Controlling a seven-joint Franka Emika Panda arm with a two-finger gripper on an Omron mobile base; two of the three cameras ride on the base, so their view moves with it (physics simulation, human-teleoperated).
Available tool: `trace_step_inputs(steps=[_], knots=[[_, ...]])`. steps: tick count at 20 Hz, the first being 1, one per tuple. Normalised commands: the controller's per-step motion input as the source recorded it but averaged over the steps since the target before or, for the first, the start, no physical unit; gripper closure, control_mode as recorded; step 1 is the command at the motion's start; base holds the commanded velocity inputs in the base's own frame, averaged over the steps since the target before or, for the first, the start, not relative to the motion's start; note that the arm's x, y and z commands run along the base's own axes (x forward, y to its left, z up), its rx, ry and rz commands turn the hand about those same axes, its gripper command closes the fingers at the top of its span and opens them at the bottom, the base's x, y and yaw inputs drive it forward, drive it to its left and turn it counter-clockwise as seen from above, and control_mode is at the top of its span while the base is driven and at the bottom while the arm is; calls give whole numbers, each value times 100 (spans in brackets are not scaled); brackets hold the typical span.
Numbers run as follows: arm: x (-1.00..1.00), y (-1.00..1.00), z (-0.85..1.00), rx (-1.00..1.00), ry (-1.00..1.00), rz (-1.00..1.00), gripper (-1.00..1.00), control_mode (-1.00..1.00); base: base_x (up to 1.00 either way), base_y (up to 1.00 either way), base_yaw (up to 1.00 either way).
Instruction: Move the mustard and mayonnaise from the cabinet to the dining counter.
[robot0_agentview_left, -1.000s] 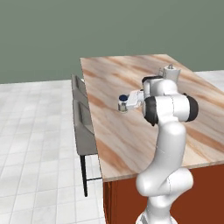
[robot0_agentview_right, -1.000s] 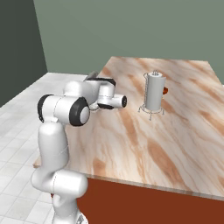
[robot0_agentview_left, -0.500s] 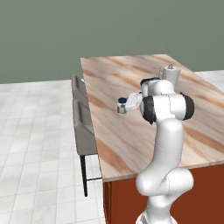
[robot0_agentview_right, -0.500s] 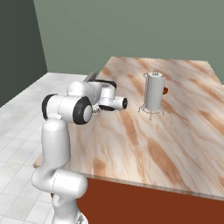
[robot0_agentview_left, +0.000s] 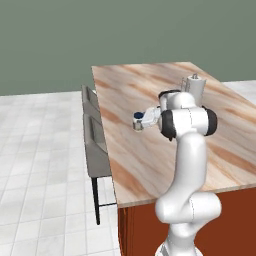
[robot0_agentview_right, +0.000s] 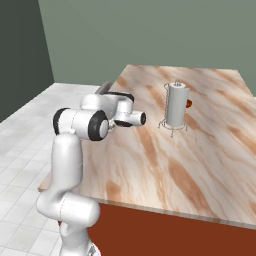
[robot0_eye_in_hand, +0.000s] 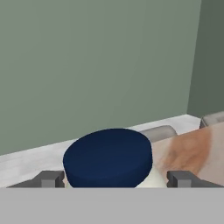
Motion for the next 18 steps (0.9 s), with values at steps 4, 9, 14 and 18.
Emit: trace_step_inputs(steps=[4,9,14,18], knots=[[29,0,-6,2,0,0,100,-100,0,0,0],[29,0,-11,4,0,0,100,-100,0,0,0],[26,1,-13,2,0,0,100,-100,0,0,0],[18,3,-21,0,0,1,100,-100,0,0,0]])
